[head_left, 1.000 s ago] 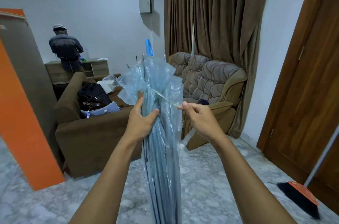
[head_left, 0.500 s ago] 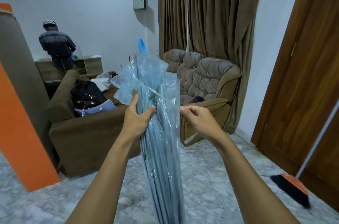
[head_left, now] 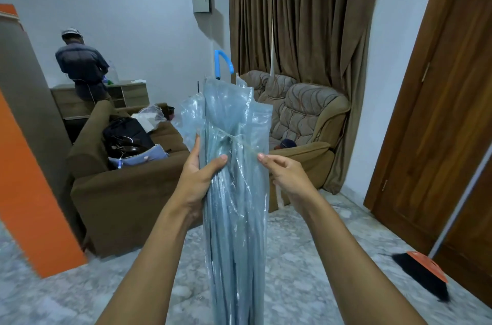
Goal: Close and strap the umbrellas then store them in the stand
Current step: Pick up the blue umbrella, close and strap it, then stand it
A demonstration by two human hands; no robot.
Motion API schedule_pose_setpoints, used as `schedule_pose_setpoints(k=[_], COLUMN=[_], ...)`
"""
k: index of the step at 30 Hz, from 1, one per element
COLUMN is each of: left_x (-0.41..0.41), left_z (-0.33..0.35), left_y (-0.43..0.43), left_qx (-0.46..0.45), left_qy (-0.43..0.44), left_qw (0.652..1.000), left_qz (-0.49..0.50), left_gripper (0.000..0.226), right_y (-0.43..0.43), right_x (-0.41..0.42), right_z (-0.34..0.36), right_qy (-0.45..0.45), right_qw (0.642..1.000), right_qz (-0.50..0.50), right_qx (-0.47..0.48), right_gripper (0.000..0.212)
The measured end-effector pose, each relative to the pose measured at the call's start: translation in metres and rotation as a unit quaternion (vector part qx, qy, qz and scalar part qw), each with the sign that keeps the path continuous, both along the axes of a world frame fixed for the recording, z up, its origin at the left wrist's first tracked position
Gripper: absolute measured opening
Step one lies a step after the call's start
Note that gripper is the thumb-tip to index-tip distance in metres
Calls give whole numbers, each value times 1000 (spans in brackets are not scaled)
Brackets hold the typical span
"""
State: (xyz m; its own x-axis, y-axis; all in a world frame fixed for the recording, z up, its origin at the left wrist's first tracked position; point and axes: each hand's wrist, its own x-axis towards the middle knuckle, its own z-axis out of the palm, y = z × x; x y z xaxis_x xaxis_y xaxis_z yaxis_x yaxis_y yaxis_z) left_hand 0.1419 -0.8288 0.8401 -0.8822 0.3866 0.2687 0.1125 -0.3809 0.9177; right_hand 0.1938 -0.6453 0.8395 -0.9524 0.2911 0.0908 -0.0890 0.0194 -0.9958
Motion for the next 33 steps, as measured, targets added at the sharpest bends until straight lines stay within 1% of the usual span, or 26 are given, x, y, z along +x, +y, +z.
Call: schedule_pose_setpoints(k=[2, 4, 5, 7, 9, 10, 12, 13, 14, 15, 16, 17, 18, 19, 20, 21, 22, 23, 24, 25, 26, 28, 29, 31, 33], left_x=[3, 7, 9, 6, 1, -1, 1, 4, 7, 7, 8, 10, 12, 12, 12, 9, 10, 12, 13, 12, 13, 12, 10, 9, 11], left_z=[-1, -2, -3, -5, -5, -4, 2, 5, 7, 6, 5, 5, 5, 4, 5, 5, 9, 13, 15, 17, 19, 18, 15, 14, 12], left_y=[4, 11, 14, 23, 30, 34, 43, 48, 53, 57, 61, 65, 67, 69, 70, 70, 69, 68, 66, 63, 61, 58, 57, 56, 55], left_qx=[21, 50, 60, 51, 19, -9, -117, -164, -181, -168, -131, -87, -69, -68, -89, -101, -106, -96, -93, -106, -145, -229, -252, -264, -246], left_qy=[-4, -23, -31, -46, -61, -51, 13, 49, 84, 111, 112, 116, 124, 142, 160, 176, 175, 160, 143, 143, 170, 221, 225, 212, 213], left_qw=[999, 995, 993, 993, 995, 997, 993, 982, 971, 965, 967, 970, 969, 963, 956, 952, 956, 967, 977, 980, 973, 947, 941, 940, 945], left_qz=[-44, -82, -93, -98, -70, -50, 19, 78, 132, 169, 186, 194, 204, 219, 230, 229, 210, 171, 128, 89, 63, 35, 34, 30, 27], left_gripper=[60, 55, 53, 49, 51, 55, 57, 55, 56, 59, 60, 56, 51, 47, 39, 28, 17, 6, 11, 24, 33, 48, 56, 60, 57], right_y=[-1, -4, -4, -3, 0, 3, 8, 11, 14, 16, 19, 21, 22, 23, 24, 24, 25, 26, 27, 28, 27, 25, 24, 18, 12], right_x=[-2, 0, 1, 1, 3, 4, 6, 6, 6, 6, 6, 6, 7, 7, 8, 8, 9, 9, 10, 10, 11, 11, 12, 13, 14], right_z=[-1, 2, 2, 3, 4, 4, 6, 6, 6, 6, 6, 6, 5, 5, 5, 5, 5, 5, 4, 4, 4, 5, 6, 8, 10], right_qy=[0, 4, 10, 28, 39, 43, 50, 53, 58, 62, 65, 67, 69, 73, 77, 82, 87, 92, 95, 97, 98, 107, 111, 113, 113], right_qw=[999, 995, 993, 991, 989, 988, 989, 990, 991, 991, 991, 991, 991, 991, 990, 990, 989, 988, 988, 988, 988, 987, 987, 989, 991], right_qz=[17, 45, 52, 50, 44, 41, 30, 20, 8, -5, -15, -25, -33, -41, -48, -57, -69, -82, -93, -101, -105, -106, -104, -84, -57], right_qx=[-34, -88, -108, -125, -137, -143, -139, -131, -124, -116, -112, -109, -109, -107, -106, -104, -99, -90, -77, -65, -57, -49, -44, -34, -35], right_gripper=[23, 23, 24, 27, 27, 25, 22, 21, 20, 19, 18, 17, 16, 16, 16, 17, 19, 21, 21, 18, 16, 14, 14, 15, 15])
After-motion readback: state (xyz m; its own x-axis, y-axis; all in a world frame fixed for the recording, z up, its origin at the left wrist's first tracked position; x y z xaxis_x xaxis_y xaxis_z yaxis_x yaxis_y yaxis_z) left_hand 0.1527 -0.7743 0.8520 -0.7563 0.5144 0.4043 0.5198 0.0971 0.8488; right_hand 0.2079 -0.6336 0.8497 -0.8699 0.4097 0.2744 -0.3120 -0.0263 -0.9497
